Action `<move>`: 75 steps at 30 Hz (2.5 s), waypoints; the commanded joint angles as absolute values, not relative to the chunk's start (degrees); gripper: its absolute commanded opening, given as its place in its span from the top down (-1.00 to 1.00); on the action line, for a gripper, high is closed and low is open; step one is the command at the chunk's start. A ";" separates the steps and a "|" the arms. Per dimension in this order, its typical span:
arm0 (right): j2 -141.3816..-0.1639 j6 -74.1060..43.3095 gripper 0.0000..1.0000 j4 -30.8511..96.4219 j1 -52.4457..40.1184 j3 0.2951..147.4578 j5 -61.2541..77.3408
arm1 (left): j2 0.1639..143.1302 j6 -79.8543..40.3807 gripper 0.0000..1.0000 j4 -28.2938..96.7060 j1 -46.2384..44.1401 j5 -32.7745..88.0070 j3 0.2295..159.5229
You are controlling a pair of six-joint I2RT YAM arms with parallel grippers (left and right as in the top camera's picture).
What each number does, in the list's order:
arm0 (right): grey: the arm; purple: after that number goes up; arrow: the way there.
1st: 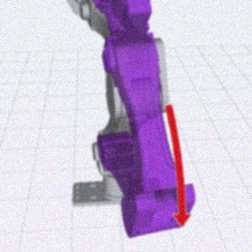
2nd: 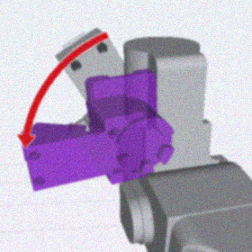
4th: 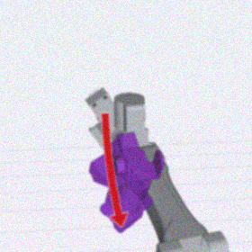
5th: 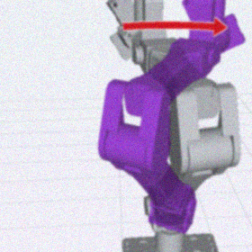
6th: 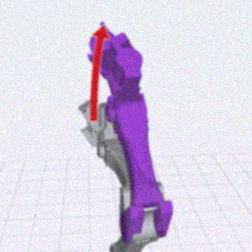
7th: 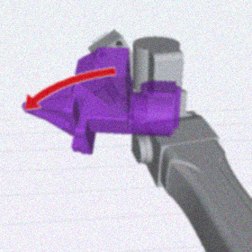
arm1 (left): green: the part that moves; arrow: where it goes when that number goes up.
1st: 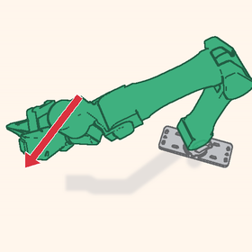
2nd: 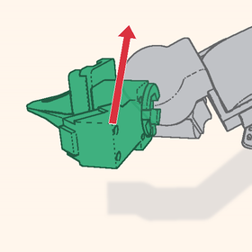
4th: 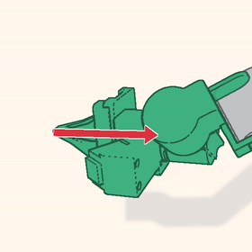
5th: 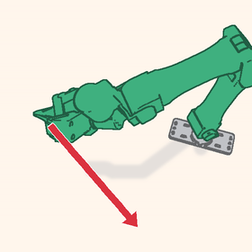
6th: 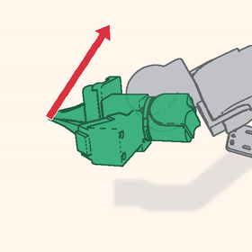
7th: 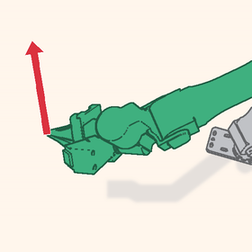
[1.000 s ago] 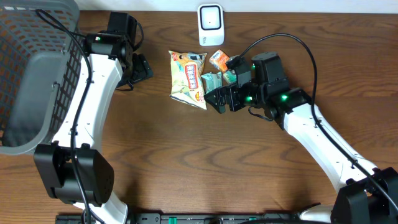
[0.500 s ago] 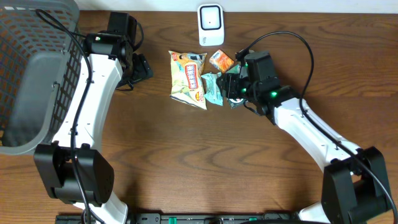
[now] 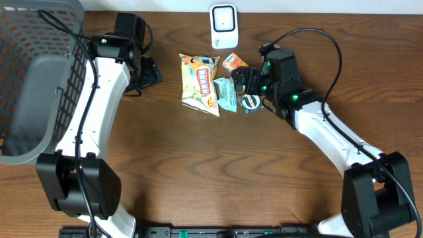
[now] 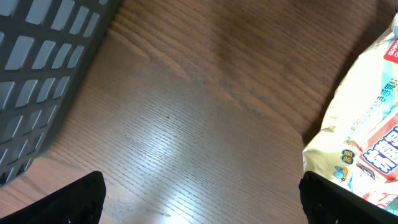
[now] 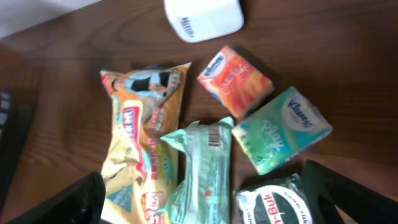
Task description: Scan the item barcode
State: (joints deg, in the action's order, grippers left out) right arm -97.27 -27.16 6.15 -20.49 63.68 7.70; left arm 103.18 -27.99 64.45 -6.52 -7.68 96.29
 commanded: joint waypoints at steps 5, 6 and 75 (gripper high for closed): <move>-98.63 -27.38 -0.98 8.64 -21.12 63.68 4.51 | 102.89 -27.00 -0.96 64.66 -6.33 -8.40 96.49; -98.63 -27.38 -0.98 9.93 -21.32 63.68 4.75 | 102.89 -27.00 -0.96 64.66 -6.33 -8.40 96.49; -101.80 -26.24 0.21 13.67 -27.66 75.66 15.38 | 102.89 -27.00 -0.96 64.66 -6.33 -8.40 96.49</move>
State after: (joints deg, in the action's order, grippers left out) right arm -100.95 -28.10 11.33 -29.80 69.01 13.72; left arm 103.18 -27.99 64.45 -6.52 -7.70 96.29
